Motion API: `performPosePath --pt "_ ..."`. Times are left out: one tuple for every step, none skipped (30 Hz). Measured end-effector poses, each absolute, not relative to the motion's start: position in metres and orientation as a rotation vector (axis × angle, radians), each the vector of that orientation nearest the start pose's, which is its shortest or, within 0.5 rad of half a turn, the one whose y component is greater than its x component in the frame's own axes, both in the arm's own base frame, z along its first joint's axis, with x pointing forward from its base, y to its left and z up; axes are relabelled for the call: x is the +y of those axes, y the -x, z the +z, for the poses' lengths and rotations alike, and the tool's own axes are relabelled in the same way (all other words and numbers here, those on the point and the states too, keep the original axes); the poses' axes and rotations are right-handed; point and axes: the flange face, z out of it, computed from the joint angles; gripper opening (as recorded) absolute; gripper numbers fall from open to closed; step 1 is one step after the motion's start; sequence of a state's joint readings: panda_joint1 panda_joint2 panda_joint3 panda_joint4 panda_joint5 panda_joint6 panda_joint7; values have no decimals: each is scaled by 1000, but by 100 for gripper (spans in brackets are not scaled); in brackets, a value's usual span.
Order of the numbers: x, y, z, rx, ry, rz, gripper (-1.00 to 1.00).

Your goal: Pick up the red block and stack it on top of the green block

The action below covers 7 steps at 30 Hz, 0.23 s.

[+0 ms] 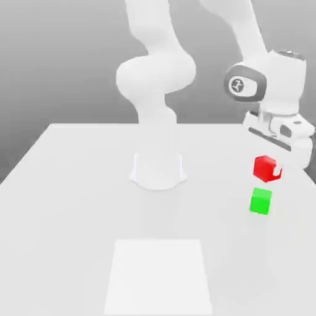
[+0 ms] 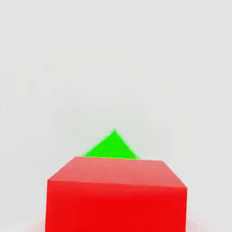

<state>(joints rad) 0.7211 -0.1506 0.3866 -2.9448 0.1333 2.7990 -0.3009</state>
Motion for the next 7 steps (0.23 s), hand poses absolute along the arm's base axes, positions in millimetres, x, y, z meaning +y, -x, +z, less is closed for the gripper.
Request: performPosePath --pt "288 -160 208 -1883 2530 -4 -100" --pt "288 -159 200 -1884 2528 -3 -100" --pt "287 -159 193 -1881 2528 -2 -100" --pt "287 -158 185 -1880 2525 -1 -100" --pt "285 -159 181 -1871 2528 1 100" --pt "284 -162 181 -1859 2537 1 100" --pt "282 -164 181 -1847 2546 1 100"
